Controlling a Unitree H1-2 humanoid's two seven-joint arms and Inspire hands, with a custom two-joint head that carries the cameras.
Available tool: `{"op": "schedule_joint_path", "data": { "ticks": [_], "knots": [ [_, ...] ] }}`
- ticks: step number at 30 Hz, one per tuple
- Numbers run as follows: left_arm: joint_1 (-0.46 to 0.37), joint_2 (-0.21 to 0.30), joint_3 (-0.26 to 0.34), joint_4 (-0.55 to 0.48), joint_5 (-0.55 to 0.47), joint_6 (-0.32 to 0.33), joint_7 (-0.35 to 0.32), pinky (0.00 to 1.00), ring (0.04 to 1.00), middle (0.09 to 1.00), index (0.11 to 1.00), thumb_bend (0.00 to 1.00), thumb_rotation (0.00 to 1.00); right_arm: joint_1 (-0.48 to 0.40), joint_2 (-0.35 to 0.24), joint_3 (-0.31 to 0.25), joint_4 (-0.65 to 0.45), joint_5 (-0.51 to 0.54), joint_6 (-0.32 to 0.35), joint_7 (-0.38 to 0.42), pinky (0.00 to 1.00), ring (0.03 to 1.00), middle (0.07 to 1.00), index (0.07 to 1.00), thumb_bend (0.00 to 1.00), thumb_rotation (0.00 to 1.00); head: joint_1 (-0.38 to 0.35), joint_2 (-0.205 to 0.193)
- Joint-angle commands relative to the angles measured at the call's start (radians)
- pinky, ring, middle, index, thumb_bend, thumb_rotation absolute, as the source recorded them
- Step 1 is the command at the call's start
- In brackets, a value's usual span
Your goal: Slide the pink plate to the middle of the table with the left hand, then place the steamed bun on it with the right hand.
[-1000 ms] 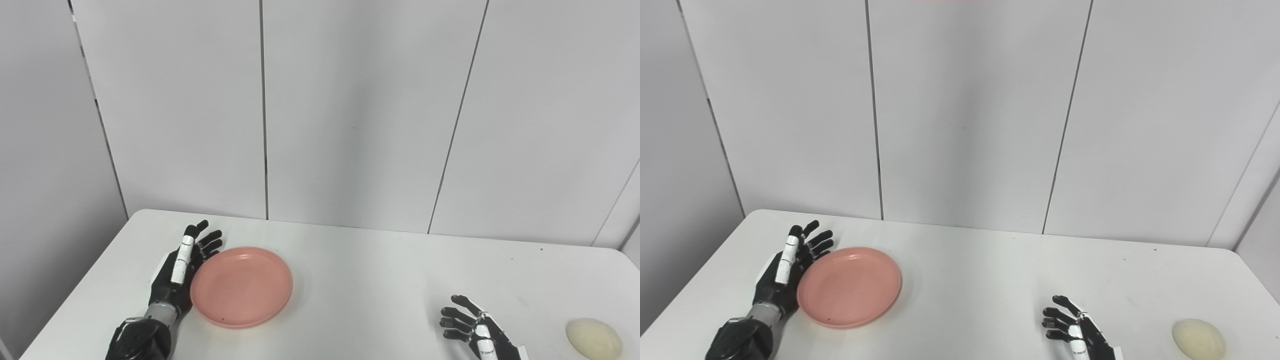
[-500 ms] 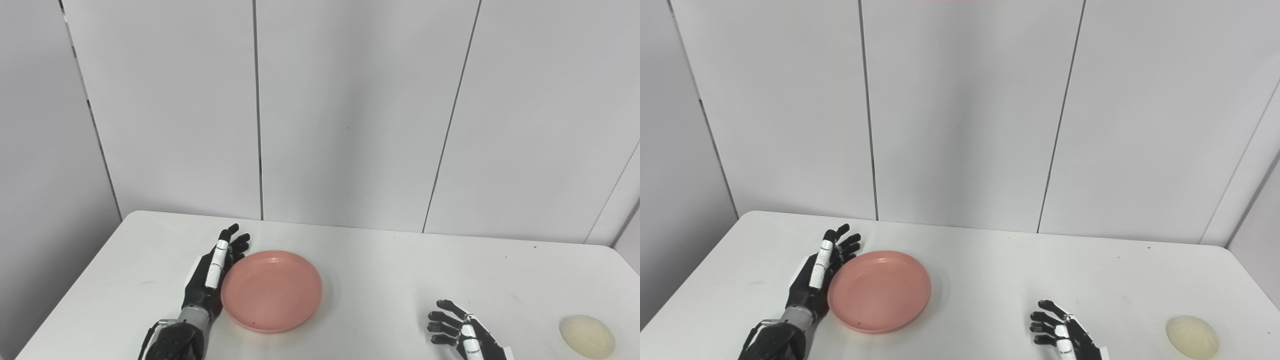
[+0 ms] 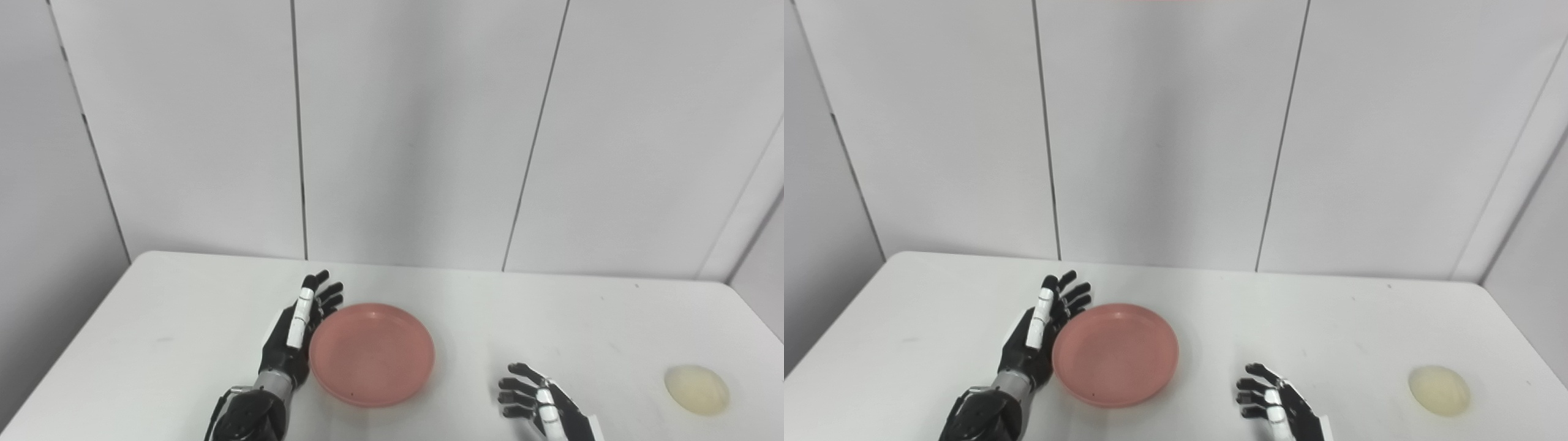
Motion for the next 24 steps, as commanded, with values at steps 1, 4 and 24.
{"op": "schedule_joint_path", "data": {
  "ticks": [1, 4, 24],
  "knots": [
    [-0.010, -0.017, 0.002, -0.018, -0.008, 0.013, 0.010, 0.92, 0.884, 0.866, 0.915, 0.76, 0.92, 0.018, 0.013, 0.011, -0.012, -0.010, 0.006, -0.008, 0.60, 0.642, 0.666, 0.710, 0.49, 0.94, -0.024, 0.006],
    [-0.008, -0.034, 0.008, -0.029, -0.019, 0.012, 0.009, 0.91, 0.879, 0.860, 0.910, 0.76, 0.90, 0.018, 0.020, 0.018, -0.012, -0.020, 0.005, -0.012, 0.60, 0.647, 0.667, 0.711, 0.49, 0.94, -0.053, 0.011],
    [0.065, -0.104, -0.011, -0.149, 0.001, 0.026, 0.027, 0.86, 0.865, 0.845, 0.879, 0.80, 0.87, 0.053, 0.021, 0.038, -0.039, -0.202, -0.033, -0.097, 0.55, 0.652, 0.748, 0.771, 0.50, 0.92, -0.166, 0.048]
  ]
}}
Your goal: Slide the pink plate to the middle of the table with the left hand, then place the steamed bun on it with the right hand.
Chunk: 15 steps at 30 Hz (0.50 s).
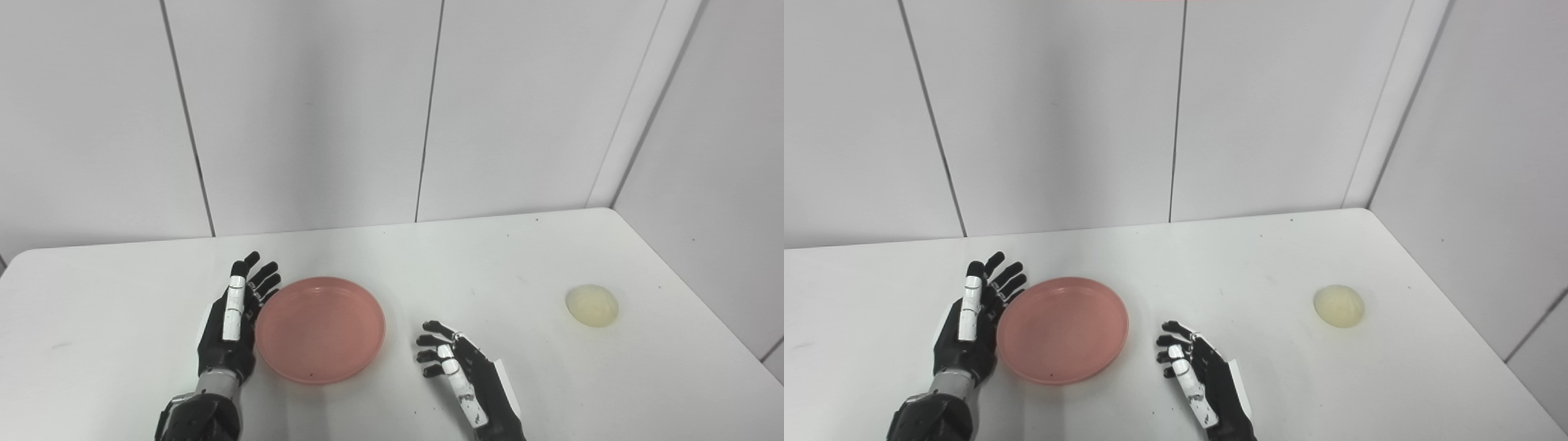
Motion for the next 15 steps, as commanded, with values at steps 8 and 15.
{"op": "schedule_joint_path", "data": {
  "ticks": [8, 15],
  "knots": [
    [-0.003, 0.005, 0.005, -0.036, -0.005, -0.008, 0.009, 0.85, 0.868, 0.845, 0.889, 0.77, 0.88, 0.005, -0.066, -0.021, -0.167, -0.140, -0.043, -0.019, 0.61, 0.733, 0.839, 0.800, 0.66, 0.88, -0.007, 0.003],
    [-0.007, 0.006, 0.026, -0.036, -0.037, 0.030, 0.004, 0.84, 0.865, 0.839, 0.877, 0.77, 0.88, -0.069, -0.254, -0.112, -0.299, -0.226, 0.081, 0.079, 0.58, 0.654, 0.696, 0.782, 0.71, 0.81, -0.004, -0.013]
  ]
}}
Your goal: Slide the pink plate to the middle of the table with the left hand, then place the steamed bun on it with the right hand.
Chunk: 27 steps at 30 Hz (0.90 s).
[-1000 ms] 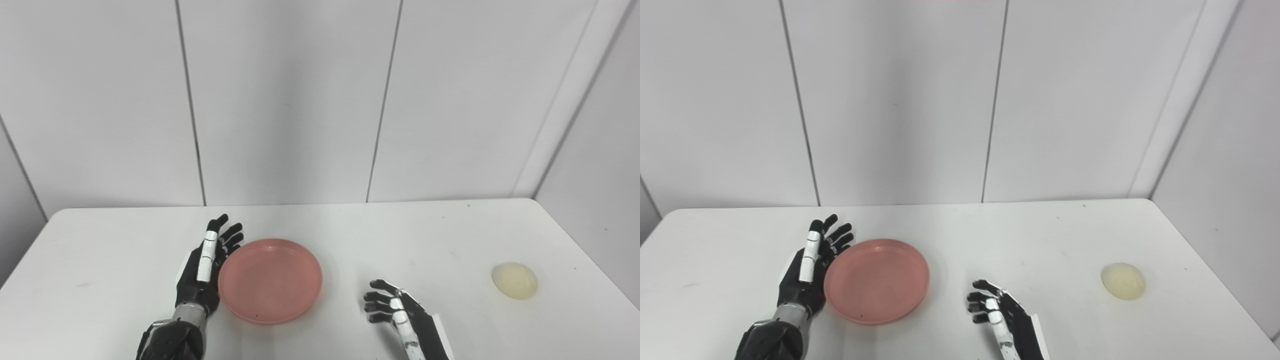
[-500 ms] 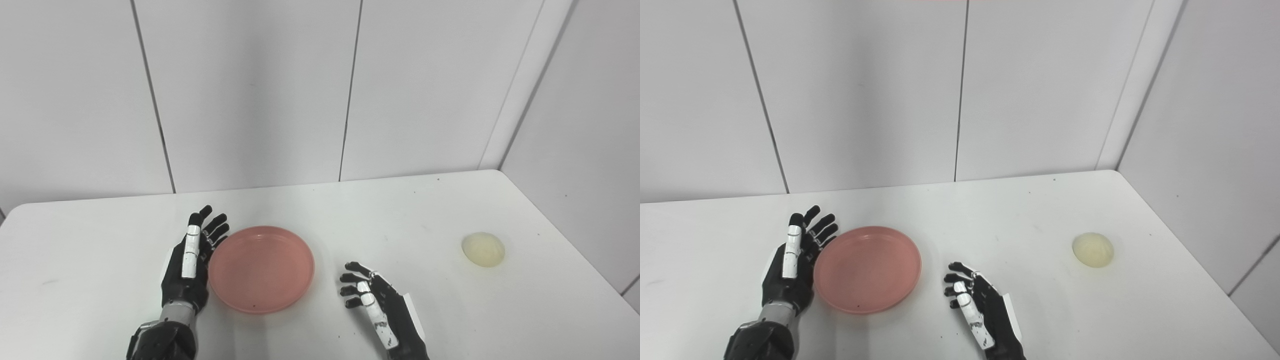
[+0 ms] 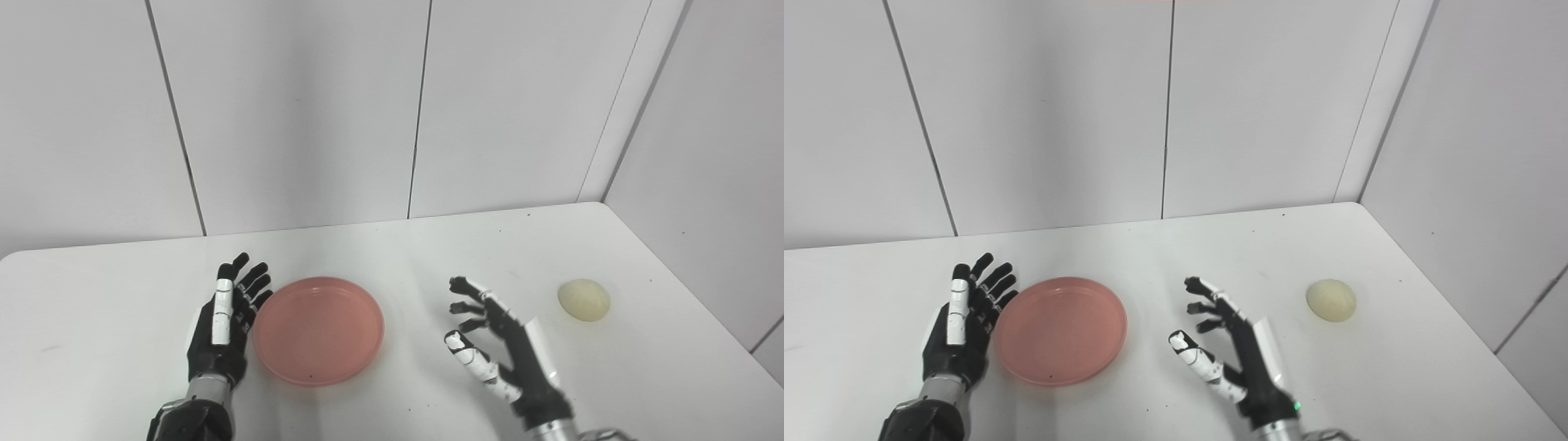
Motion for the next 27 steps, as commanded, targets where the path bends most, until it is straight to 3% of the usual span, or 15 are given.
{"op": "schedule_joint_path", "data": {
  "ticks": [1, 3, 6, 8, 9, 11, 22, 26, 27],
  "knots": [
    [-0.016, 0.003, 0.001, -0.014, -0.012, 0.011, 0.001, 0.83, 0.863, 0.840, 0.877, 0.77, 0.88, -0.038, -0.053, -0.033, -0.001, -0.048, 0.003, -0.004, 0.58, 0.663, 0.711, 0.787, 0.74, 0.80, 0.000, 0.000],
    [-0.018, 0.003, 0.000, -0.010, -0.008, 0.005, 0.003, 0.83, 0.861, 0.839, 0.876, 0.77, 0.88, -0.063, -0.111, -0.053, 0.018, -0.112, -0.002, -0.010, 0.58, 0.666, 0.726, 0.797, 0.78, 0.81, -0.001, -0.004],
    [-0.022, 0.000, 0.003, -0.002, -0.006, -0.002, 0.010, 0.83, 0.861, 0.834, 0.881, 0.76, 0.88, -0.110, -0.187, -0.069, -0.034, -0.202, 0.133, 0.095, 0.62, 0.709, 0.768, 0.832, 0.82, 0.81, 0.000, -0.013],
    [-0.024, -0.001, 0.003, 0.006, -0.004, -0.010, 0.011, 0.83, 0.856, 0.828, 0.881, 0.76, 0.88, -0.142, -0.233, -0.076, -0.075, -0.244, 0.218, 0.173, 0.66, 0.748, 0.804, 0.842, 0.84, 0.70, 0.004, -0.016],
    [-0.025, -0.001, 0.000, 0.011, 0.000, -0.016, 0.011, 0.83, 0.857, 0.828, 0.881, 0.76, 0.88, -0.160, -0.257, -0.081, -0.091, -0.267, 0.250, 0.207, 0.67, 0.749, 0.807, 0.841, 0.85, 0.70, 0.009, -0.017],
    [-0.025, -0.004, -0.003, 0.012, 0.003, -0.022, 0.012, 0.83, 0.859, 0.830, 0.880, 0.76, 0.89, -0.194, -0.299, -0.088, -0.105, -0.307, 0.278, 0.249, 0.64, 0.738, 0.802, 0.829, 0.86, 0.64, 0.012, -0.019],
    [-0.026, -0.009, -0.007, 0.016, 0.001, -0.016, 0.019, 0.84, 0.868, 0.833, 0.879, 0.78, 0.87, -0.298, -0.441, -0.140, 0.046, -0.302, 0.220, 0.201, 0.62, 0.756, 0.785, 0.785, 0.95, 0.49, 0.009, -0.025],
    [-0.025, -0.006, -0.013, 0.018, 0.004, -0.017, 0.015, 0.85, 0.868, 0.833, 0.876, 0.78, 0.88, -0.318, -0.490, -0.143, 0.127, -0.298, 0.216, 0.189, 0.52, 0.669, 0.730, 0.749, 0.97, 0.42, 0.007, -0.023],
    [-0.025, -0.006, -0.014, 0.019, 0.005, -0.017, 0.015, 0.86, 0.871, 0.834, 0.874, 0.78, 0.88, -0.322, -0.501, -0.140, 0.139, -0.303, 0.229, 0.199, 0.53, 0.694, 0.745, 0.752, 0.98, 0.42, 0.007, -0.023]
  ]
}}
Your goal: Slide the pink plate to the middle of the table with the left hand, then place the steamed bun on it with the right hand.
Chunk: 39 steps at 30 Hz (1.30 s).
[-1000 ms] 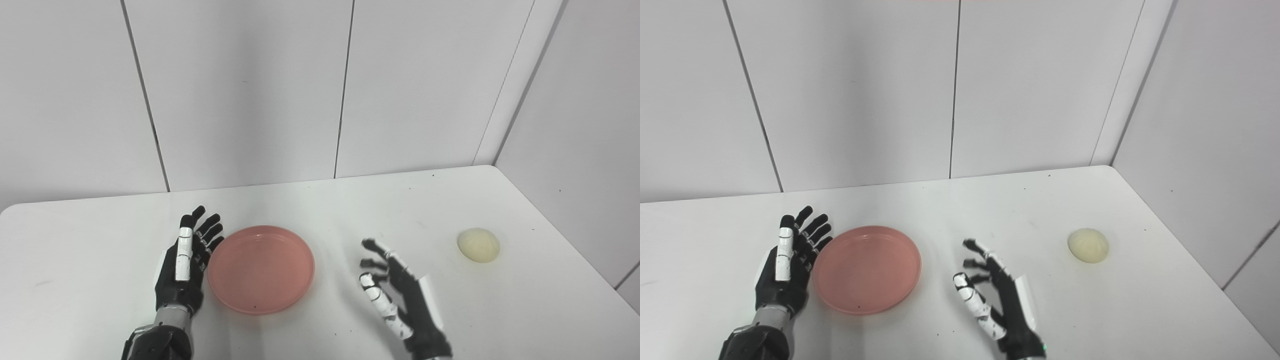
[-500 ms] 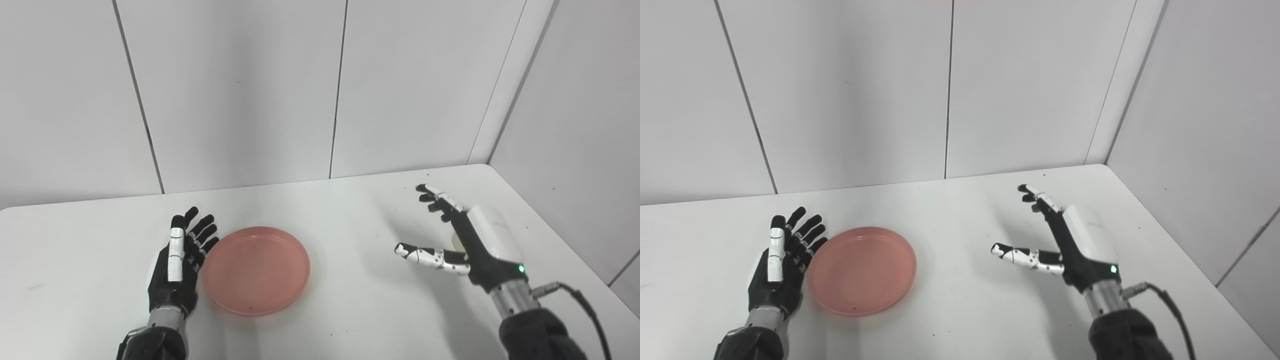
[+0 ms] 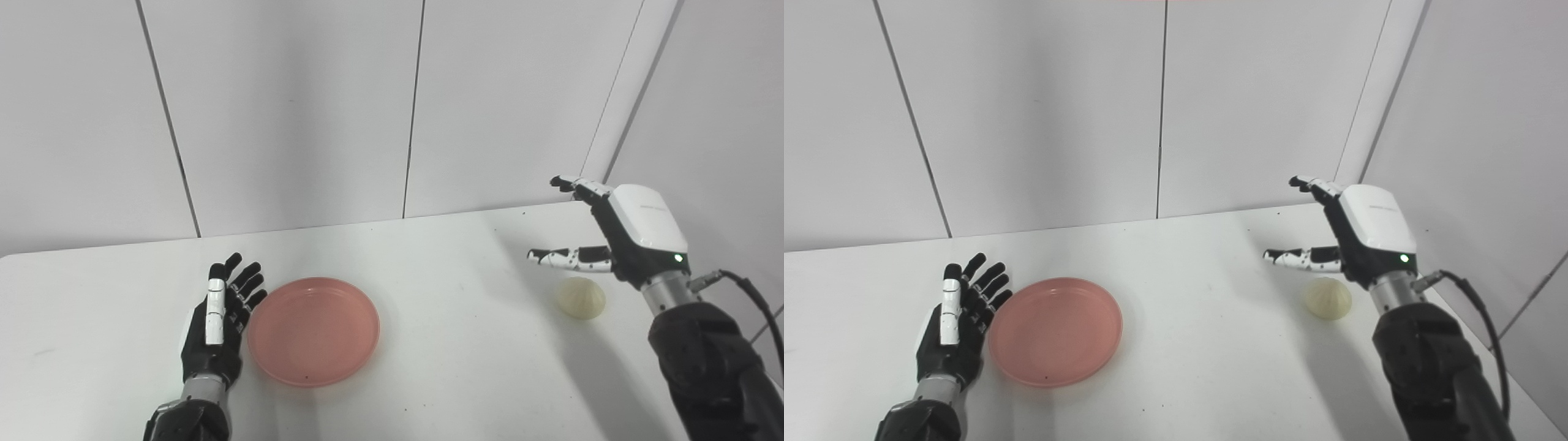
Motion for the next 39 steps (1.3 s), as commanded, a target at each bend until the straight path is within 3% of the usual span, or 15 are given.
{"op": "schedule_joint_path", "data": {
  "ticks": [1, 8, 13, 15, 17, 22, 33, 39],
  "knots": [
    [-0.017, -0.002, -0.006, 0.008, 0.003, -0.005, 0.000, 0.86, 0.871, 0.833, 0.874, 0.78, 0.88, -0.042, -0.056, -0.011, 0.002, -0.014, 0.002, 0.000, 0.53, 0.701, 0.749, 0.751, 0.98, 0.42, 0.000, 0.002],
    [-0.014, -0.002, -0.012, 0.006, 0.007, -0.007, 0.005, 0.86, 0.865, 0.828, 0.876, 0.78, 0.87, -0.050, -0.105, 0.008, 0.059, -0.006, 0.065, 0.081, 0.56, 0.727, 0.767, 0.739, 1.00, 0.35, 0.002, 0.006],
    [-0.012, -0.003, -0.015, 0.002, 0.006, -0.004, 0.006, 0.86, 0.866, 0.829, 0.878, 0.78, 0.87, -0.062, -0.128, 0.039, 0.098, -0.015, 0.118, 0.155, 0.50, 0.677, 0.750, 0.737, 1.00, 0.28, 0.003, 0.008],
    [-0.012, -0.003, -0.016, 0.001, 0.008, -0.001, 0.007, 0.86, 0.865, 0.827, 0.874, 0.78, 0.87, -0.068, -0.128, 0.050, 0.122, -0.012, 0.126, 0.156, 0.48, 0.641, 0.722, 0.732, 1.00, 0.24, 0.003, 0.008],
    [-0.012, -0.003, -0.017, 0.000, 0.007, -0.001, 0.008, 0.86, 0.868, 0.827, 0.873, 0.77, 0.87, -0.070, -0.125, 0.060, 0.139, -0.014, 0.129, 0.152, 0.49, 0.670, 0.763, 0.727, 1.00, 0.19, 0.004, 0.010],
    [-0.013, -0.001, -0.019, 0.005, 0.006, -0.003, 0.005, 0.85, 0.866, 0.826, 0.876, 0.77, 0.87, -0.079, -0.126, 0.085, 0.180, -0.007, 0.159, 0.173, 0.51, 0.709, 0.794, 0.730, 1.00, 0.20, 0.004, 0.011],
    [-0.011, 0.001, -0.024, 0.001, 0.007, 0.003, 0.003, 0.85, 0.865, 0.823, 0.878, 0.76, 0.87, -0.092, -0.125, 0.125, 0.367, 0.029, 0.100, 0.088, 0.56, 0.691, 0.769, 0.740, 1.00, 0.30, 0.009, 0.016],
    [-0.012, 0.004, -0.025, 0.004, 0.008, 0.004, 0.002, 0.86, 0.869, 0.823, 0.884, 0.76, 0.88, -0.099, -0.127, 0.140, 0.504, 0.086, 0.010, 0.011, 0.58, 0.683, 0.747, 0.739, 1.00, 0.37, 0.009, 0.018]
  ]
}}
